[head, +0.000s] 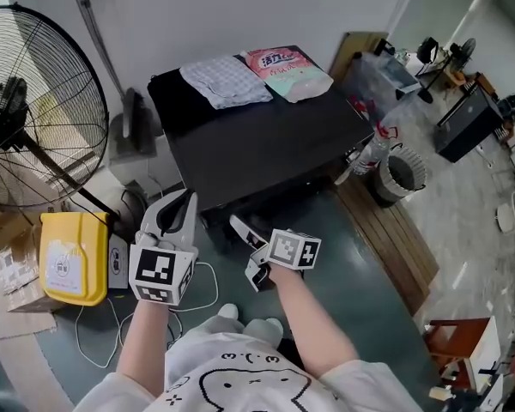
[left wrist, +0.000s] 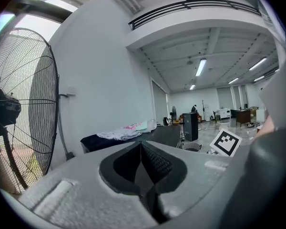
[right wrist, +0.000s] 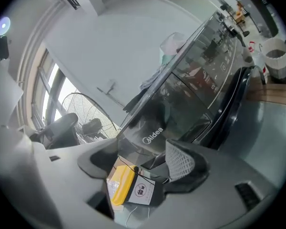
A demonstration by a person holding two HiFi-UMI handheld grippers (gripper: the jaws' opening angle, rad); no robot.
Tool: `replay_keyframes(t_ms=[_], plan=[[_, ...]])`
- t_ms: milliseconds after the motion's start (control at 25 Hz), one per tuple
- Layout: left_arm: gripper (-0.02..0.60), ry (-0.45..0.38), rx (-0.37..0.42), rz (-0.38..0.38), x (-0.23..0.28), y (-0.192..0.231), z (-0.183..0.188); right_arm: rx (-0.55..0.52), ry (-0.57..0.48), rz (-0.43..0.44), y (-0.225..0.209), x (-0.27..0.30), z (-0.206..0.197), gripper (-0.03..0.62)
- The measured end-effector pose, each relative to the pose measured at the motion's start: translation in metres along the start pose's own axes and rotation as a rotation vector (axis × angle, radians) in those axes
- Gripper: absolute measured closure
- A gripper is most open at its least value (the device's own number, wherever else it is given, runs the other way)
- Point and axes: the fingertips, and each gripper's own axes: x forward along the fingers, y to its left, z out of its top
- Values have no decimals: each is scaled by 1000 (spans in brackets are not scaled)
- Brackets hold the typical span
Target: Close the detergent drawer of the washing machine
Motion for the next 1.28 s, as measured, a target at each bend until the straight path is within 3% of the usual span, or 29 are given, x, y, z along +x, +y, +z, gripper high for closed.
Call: replay_keyframes(t_ms=[680, 840, 960, 1080, 1280], plan=[[565, -38, -14, 156, -60, -46, 41, -222, 38, 77, 50, -72, 26, 301], [565, -48, -4, 192, -70, -57, 51, -352, 19, 66, 59, -92, 38, 422], [565, -56, 2, 225, -78, -63, 57, -499, 0, 52, 71, -105, 49, 578], [563, -60, 9, 250, -87, -72, 61, -636, 2, 51, 82, -119, 52, 594], [565, -75, 20, 285, -98, -91, 71, -748, -8, 41, 94, -149, 62, 594]])
